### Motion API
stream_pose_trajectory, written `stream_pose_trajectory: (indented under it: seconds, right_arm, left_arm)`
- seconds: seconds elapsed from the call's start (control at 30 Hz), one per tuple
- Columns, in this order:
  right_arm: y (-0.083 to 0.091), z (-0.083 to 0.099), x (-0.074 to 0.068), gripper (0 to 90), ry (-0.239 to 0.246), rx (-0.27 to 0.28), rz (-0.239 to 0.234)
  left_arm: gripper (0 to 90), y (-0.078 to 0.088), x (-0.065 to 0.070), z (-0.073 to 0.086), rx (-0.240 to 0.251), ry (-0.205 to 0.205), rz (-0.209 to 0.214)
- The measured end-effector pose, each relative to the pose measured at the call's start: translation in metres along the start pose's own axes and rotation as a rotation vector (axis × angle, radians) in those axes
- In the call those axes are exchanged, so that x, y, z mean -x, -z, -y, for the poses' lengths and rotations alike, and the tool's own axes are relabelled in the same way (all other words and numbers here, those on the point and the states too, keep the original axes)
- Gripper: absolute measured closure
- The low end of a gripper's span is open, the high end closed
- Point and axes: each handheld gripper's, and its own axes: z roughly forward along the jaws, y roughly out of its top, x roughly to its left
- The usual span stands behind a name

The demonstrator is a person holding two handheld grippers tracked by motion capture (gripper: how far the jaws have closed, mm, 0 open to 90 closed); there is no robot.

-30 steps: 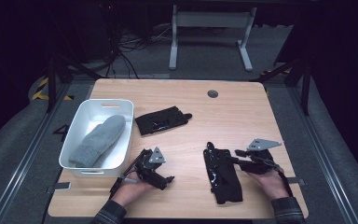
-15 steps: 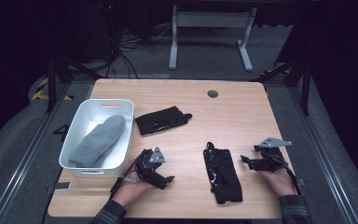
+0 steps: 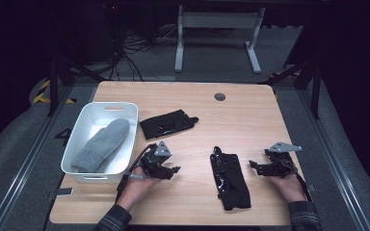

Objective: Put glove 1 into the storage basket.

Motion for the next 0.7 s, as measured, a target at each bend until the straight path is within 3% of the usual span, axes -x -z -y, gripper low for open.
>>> stream_pose_trajectory:
  seconds: [0.13,0.2,0.3,0.6,0.7]
  right_arm:
    - [0.0,0.0,0.0,16.7,-0.001,0.0,0.001]
    - [0.0,0.0,0.0,16.7,-0.003,0.0,0.003]
    - [0.0,0.0,0.0,16.7,-0.003,0.0,0.003]
    - [0.0,0.0,0.0,16.7,-0.002,0.0,0.002]
    - [0.0,0.0,0.0,16.6,-0.002,0.0,0.001]
  left_arm:
    - [62.6,0.007,-0.009,-0.01,0.024,0.023,-0.015]
    - [76.4,0.009,-0.013,-0.017,0.05,0.057,-0.008]
    - [89.7,0.006,-0.014,-0.027,0.034,0.067,-0.068]
    - [89.9,-0.009,-0.025,-0.049,0.043,0.118,-0.149]
    - [89.9,-0.016,-0.036,-0.06,0.053,0.14,-0.174]
